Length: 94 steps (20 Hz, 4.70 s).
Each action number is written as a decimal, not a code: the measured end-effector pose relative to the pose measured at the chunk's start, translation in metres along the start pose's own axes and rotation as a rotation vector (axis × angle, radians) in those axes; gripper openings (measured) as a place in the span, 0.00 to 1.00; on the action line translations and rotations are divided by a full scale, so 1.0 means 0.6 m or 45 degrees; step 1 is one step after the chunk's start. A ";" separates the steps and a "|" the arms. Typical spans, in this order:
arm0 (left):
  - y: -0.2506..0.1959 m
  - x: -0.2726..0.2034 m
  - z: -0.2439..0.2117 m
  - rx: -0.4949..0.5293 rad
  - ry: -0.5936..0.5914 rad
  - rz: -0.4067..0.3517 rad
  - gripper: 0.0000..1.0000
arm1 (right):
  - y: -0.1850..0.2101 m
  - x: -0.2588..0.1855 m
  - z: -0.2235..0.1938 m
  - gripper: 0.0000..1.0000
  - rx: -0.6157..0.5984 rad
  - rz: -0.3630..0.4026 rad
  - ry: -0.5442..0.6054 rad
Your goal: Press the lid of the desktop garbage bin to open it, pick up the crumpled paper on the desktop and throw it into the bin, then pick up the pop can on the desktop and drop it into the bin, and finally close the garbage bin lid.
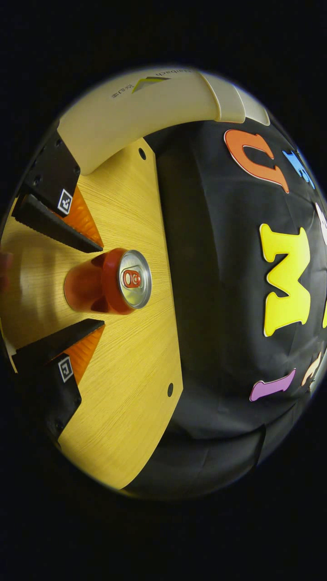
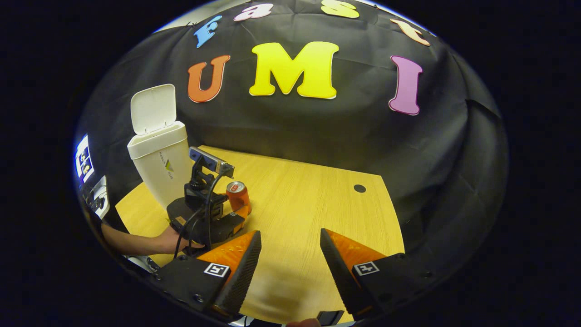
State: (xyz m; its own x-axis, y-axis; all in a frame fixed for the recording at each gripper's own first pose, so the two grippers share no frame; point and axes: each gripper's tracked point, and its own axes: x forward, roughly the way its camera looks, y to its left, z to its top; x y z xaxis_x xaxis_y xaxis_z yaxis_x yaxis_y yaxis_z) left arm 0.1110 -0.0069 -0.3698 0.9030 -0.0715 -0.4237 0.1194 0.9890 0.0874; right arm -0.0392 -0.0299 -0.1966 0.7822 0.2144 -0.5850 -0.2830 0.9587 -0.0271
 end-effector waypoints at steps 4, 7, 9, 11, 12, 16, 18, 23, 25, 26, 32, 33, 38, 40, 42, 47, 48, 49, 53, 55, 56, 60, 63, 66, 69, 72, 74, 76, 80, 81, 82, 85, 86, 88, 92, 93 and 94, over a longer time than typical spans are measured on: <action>0.002 0.018 -0.005 -0.027 0.019 -0.017 0.97 | -0.006 0.017 0.003 0.84 0.020 -0.013 0.018; -0.001 0.031 -0.014 -0.060 0.050 -0.042 1.00 | -0.008 0.023 0.005 0.84 0.024 -0.021 0.024; 0.000 0.036 -0.015 -0.068 0.066 -0.047 0.95 | -0.008 0.025 0.006 0.83 0.025 -0.027 0.025; 0.000 0.036 -0.015 -0.066 0.068 -0.054 0.88 | -0.009 0.025 0.005 0.83 0.028 -0.031 0.028; -0.001 0.034 -0.014 -0.067 0.073 -0.056 0.87 | -0.009 0.023 0.006 0.84 0.028 -0.032 0.030; -0.003 0.006 0.033 -0.074 0.024 -0.071 0.86 | -0.007 0.019 0.013 0.82 0.044 -0.035 0.012; -0.001 -0.021 0.076 -0.052 -0.032 -0.065 0.86 | -0.003 0.016 0.017 0.82 0.068 -0.037 -0.005; 0.031 -0.100 0.207 -0.079 -0.179 0.003 0.85 | 0.013 -0.006 0.033 0.84 0.101 -0.013 -0.071; 0.062 -0.131 0.255 -0.114 -0.223 0.064 0.85 | 0.022 -0.015 0.041 0.82 0.113 0.004 -0.100; 0.083 -0.146 0.278 -0.126 -0.247 0.103 0.85 | 0.027 -0.018 0.047 0.84 0.121 0.014 -0.115; 0.270 -0.238 0.390 -0.112 -0.378 0.440 0.84 | 0.062 -0.029 0.083 0.84 0.106 0.085 -0.193; 0.305 -0.248 0.395 -0.109 -0.375 0.498 0.84 | 0.067 -0.028 0.088 0.84 0.104 0.094 -0.200; 0.441 -0.278 0.368 -0.210 -0.303 0.718 0.85 | 0.092 -0.018 0.115 0.84 0.096 0.137 -0.220; 0.479 -0.282 0.352 -0.250 -0.249 0.781 0.85 | 0.107 -0.015 0.122 0.84 0.097 0.158 -0.219; 0.492 -0.287 0.313 -0.286 -0.201 0.830 0.85 | 0.122 -0.012 0.129 0.84 0.085 0.176 -0.222; 0.512 -0.293 0.275 -0.336 -0.115 0.889 0.87 | 0.144 -0.009 0.139 0.84 0.037 0.207 -0.228; 0.510 -0.293 0.276 -0.340 -0.118 0.886 0.87 | 0.146 -0.009 0.141 0.84 0.035 0.210 -0.229; 0.507 -0.294 0.279 -0.343 -0.122 0.884 0.87 | 0.147 -0.009 0.140 0.84 0.034 0.215 -0.228; 0.508 -0.311 0.313 -0.342 -0.150 0.920 0.93 | 0.149 -0.010 0.144 0.84 0.038 0.229 -0.237; 0.495 -0.318 0.328 -0.359 -0.163 0.930 0.93 | 0.145 -0.012 0.143 0.84 0.047 0.234 -0.243; 0.487 -0.324 0.337 -0.360 -0.175 0.941 0.93 | 0.142 -0.013 0.143 0.84 0.053 0.233 -0.245; 0.461 -0.345 0.406 -0.380 -0.273 0.973 0.93 | 0.114 -0.018 0.142 0.83 0.072 0.223 -0.251; 0.471 -0.360 0.480 -0.349 -0.334 1.026 0.93 | 0.083 -0.019 0.150 0.83 0.087 0.204 -0.264; 0.508 -0.370 0.558 -0.327 -0.422 1.095 0.93 | 0.054 -0.018 0.168 0.83 0.123 0.180 -0.296; 0.558 -0.383 0.611 -0.370 -0.475 1.157 0.92 | 0.032 -0.017 0.184 0.83 0.146 0.155 -0.322; 0.621 -0.392 0.634 -0.408 -0.479 1.236 0.92 | 0.016 -0.019 0.198 0.83 0.159 0.133 -0.340; 0.661 -0.389 0.630 -0.448 -0.451 1.277 0.92 | 0.006 -0.019 0.202 0.83 0.169 0.113 -0.343; 0.693 -0.371 0.616 -0.501 -0.377 1.298 0.92 | -0.001 -0.015 0.203 0.83 0.182 0.094 -0.334; 0.733 -0.348 0.541 -0.588 -0.190 1.346 0.92 | 0.000 -0.010 0.202 0.83 0.209 0.073 -0.322; 0.740 -0.342 0.524 -0.615 -0.151 1.358 0.92 | 0.003 -0.011 0.201 0.83 0.208 0.071 -0.320; 0.742 -0.345 0.523 -0.603 -0.139 1.386 0.92 | 0.005 -0.011 0.201 0.83 0.207 0.069 -0.318; 0.731 -0.333 0.526 -0.597 -0.116 1.360 0.90 | 0.010 -0.009 0.191 0.84 0.228 0.074 -0.303; 0.723 -0.336 0.521 -0.604 -0.098 1.363 0.93 | 0.010 -0.011 0.187 0.84 0.233 0.078 -0.301; 0.700 -0.344 0.517 -0.622 -0.075 1.358 0.93 | 0.007 -0.018 0.181 0.83 0.237 0.084 -0.306; 0.646 -0.348 0.502 -0.684 -0.104 1.322 0.93 | -0.004 -0.030 0.159 0.84 0.262 0.102 -0.291; 0.627 -0.351 0.517 -0.700 -0.102 1.322 0.93 | -0.006 -0.034 0.154 0.84 0.267 0.109 -0.290; 0.607 -0.352 0.509 -0.719 -0.093 1.320 0.92 | -0.009 -0.038 0.151 0.84 0.265 0.112 -0.287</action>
State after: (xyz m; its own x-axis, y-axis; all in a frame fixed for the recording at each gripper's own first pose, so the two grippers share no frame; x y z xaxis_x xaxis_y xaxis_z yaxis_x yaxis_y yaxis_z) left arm 0.0894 0.3287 0.0267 0.4849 0.8096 -0.3308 -0.8669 0.4949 -0.0595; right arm -0.0052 -0.0228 -0.1099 0.8696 0.3117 -0.3829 -0.2533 0.9474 0.1957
